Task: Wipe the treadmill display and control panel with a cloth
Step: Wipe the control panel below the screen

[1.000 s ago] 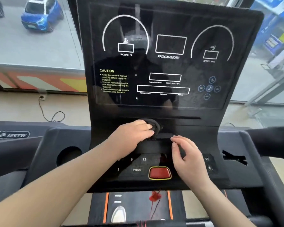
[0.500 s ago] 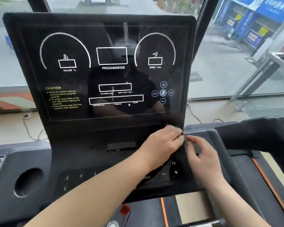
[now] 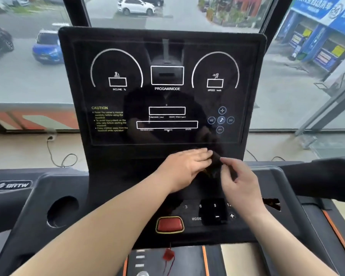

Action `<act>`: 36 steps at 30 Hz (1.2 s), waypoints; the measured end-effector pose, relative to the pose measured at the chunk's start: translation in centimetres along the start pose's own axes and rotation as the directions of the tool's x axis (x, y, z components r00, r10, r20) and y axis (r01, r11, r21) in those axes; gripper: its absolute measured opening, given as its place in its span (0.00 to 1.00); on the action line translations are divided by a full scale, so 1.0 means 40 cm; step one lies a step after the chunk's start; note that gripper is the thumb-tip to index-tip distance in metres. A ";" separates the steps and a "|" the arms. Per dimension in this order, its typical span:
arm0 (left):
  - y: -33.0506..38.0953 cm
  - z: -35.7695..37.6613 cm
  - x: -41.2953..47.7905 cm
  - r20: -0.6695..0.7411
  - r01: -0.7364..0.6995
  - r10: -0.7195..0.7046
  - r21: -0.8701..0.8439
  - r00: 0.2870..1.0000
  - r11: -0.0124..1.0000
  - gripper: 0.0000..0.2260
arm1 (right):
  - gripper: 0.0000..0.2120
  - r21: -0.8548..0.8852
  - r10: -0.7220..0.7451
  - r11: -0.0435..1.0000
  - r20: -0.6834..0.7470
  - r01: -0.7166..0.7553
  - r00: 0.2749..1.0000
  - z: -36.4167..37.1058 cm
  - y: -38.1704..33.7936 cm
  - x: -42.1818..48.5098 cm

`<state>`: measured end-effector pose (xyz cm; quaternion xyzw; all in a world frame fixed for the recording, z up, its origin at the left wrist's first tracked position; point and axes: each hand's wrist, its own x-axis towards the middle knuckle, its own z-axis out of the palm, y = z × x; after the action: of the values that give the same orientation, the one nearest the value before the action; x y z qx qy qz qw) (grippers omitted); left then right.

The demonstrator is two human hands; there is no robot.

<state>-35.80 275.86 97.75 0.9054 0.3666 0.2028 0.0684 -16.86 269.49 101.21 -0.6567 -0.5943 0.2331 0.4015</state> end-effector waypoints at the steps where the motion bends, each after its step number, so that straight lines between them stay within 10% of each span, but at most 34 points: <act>1: -0.020 -0.014 -0.038 -0.019 0.005 -0.005 0.012 1.000 1.000 0.18 | 0.11 -0.015 -0.041 0.999 0.024 0.041 0.999 0.016 -0.015 -0.001; 18: -0.183 -0.130 -0.593 0.025 0.484 -0.491 0.137 0.871 0.864 0.21 | 0.09 0.067 -0.045 0.997 0.348 0.023 0.936 0.351 -0.232 -0.133; 24: -0.030 -0.123 -0.519 0.161 0.471 -0.456 -0.071 0.875 0.879 0.12 | 0.09 0.043 0.170 0.982 0.237 -0.185 0.957 0.269 -0.151 -0.243; 30: 0.176 -0.120 -0.396 -0.015 0.534 -0.646 -0.548 0.763 0.643 0.09 | 0.17 -0.018 0.279 0.959 0.216 -0.282 0.936 0.109 -0.101 -0.327; 36: 0.547 -0.068 -0.293 0.017 0.261 -0.407 -0.792 0.913 0.552 0.13 | 0.14 0.456 0.479 0.746 0.139 -0.485 0.867 -0.168 -0.045 -0.468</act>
<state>-30.64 251.89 102.48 0.6774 0.4118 0.4001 0.4599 -16.12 249.65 103.27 -0.6668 -0.3312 0.4716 0.4726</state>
